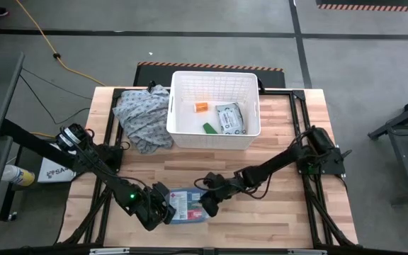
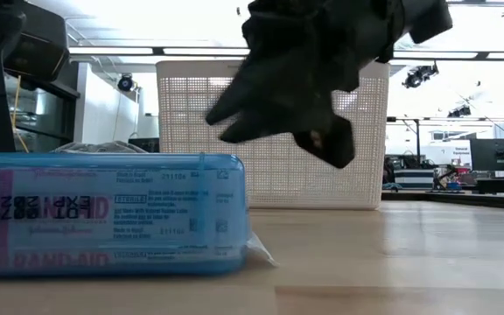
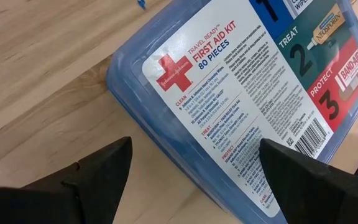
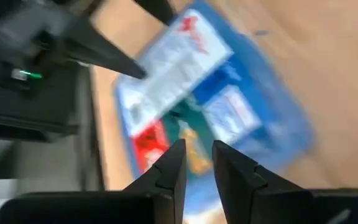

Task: Pick & place medical supplies in basket/bin
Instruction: Put the blue first aid kit into the white bin

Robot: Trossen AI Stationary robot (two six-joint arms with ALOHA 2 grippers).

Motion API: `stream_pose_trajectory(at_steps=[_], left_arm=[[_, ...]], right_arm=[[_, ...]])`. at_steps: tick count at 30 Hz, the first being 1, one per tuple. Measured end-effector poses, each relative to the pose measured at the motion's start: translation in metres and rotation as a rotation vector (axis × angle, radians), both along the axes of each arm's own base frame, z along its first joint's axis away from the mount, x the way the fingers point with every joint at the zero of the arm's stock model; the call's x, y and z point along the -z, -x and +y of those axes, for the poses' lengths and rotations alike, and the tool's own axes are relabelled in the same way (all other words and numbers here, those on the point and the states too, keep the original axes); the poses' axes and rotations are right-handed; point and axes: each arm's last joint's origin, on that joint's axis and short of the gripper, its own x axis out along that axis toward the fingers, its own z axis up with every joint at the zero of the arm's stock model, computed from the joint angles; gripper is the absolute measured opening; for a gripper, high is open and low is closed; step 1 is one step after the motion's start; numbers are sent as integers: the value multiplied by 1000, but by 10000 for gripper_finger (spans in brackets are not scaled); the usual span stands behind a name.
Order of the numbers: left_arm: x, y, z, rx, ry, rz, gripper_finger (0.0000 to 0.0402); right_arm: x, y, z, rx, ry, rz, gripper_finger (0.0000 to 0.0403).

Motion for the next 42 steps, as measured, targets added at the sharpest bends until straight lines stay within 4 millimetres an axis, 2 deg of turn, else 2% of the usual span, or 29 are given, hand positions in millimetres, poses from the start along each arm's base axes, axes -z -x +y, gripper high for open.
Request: stream_pose_trajectory(at_steps=[11, 23, 29, 36, 42], left_arm=[[0, 0, 0, 7, -7, -4, 381], [0, 0, 0, 23, -19, -5, 381], [0, 0, 0, 26, -21, -6, 381], [0, 0, 0, 26, -23, -6, 381], [0, 0, 0, 26, -22, -6, 381]], right_arm=[[6, 10, -3, 74, 63, 117, 71], [7, 7, -11, 100, 68, 119, 71], [5, 4, -13, 56, 47, 105, 73], [6, 2, -18, 40, 28, 114, 122], [6, 2, -19, -44, 128, 86, 171]])
